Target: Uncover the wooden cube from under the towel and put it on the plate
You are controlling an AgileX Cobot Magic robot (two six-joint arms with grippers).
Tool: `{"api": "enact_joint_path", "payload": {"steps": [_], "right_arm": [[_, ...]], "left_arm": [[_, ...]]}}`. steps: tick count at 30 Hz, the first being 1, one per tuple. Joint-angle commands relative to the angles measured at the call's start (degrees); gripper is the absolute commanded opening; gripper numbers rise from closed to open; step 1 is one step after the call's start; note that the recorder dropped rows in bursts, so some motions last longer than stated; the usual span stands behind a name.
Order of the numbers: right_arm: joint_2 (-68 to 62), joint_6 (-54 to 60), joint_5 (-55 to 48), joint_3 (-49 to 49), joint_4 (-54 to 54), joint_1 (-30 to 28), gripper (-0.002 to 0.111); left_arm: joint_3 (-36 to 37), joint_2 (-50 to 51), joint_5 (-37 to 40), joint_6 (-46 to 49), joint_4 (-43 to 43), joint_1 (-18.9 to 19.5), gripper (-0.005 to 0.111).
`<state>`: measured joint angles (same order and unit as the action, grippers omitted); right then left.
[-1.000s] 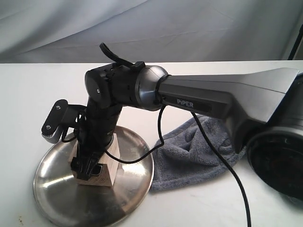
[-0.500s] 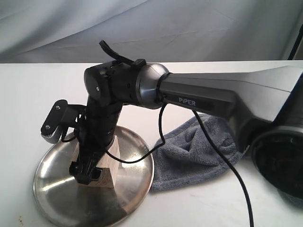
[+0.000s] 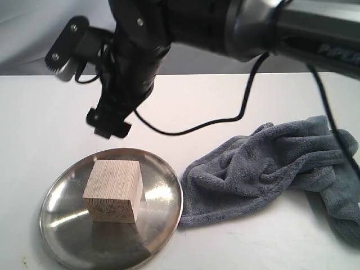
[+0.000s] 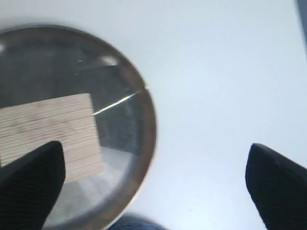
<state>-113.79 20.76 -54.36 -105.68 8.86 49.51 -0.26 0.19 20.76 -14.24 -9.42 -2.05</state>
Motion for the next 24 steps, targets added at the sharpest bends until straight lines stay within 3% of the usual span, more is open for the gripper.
{"api": "enact_joint_path", "payload": {"steps": [1,10,15,20,23,24], "right_arm": [[5.5,-9.9,-2.3,-0.1,12.0,-2.8,0.075],[15.2,-12.0,-3.6,0.4,7.5,-17.0,0.030],[23.1,-12.0,4.4,9.9,4.4,-27.0,0.000],[33.1,-12.8,25.4,27.5,3.0,-36.4,0.000],[38.9,-12.8,39.1,38.8,-0.1,-39.3,0.000],[42.6,-12.8,47.6,46.7,-1.2,-39.6,0.000]], "left_arm": [[0.3,-0.2,-0.4,-0.2,0.1,-0.2,0.000],[0.3,-0.2,-0.4,-0.2,0.1,-0.2,0.000],[0.3,-0.2,-0.4,-0.2,0.1,-0.2,0.000],[0.3,-0.2,-0.4,-0.2,0.1,-0.2,0.000],[0.3,-0.2,-0.4,-0.2,0.1,-0.2,0.000],[0.3,-0.2,-0.4,-0.2,0.1,-0.2,0.000]]}}
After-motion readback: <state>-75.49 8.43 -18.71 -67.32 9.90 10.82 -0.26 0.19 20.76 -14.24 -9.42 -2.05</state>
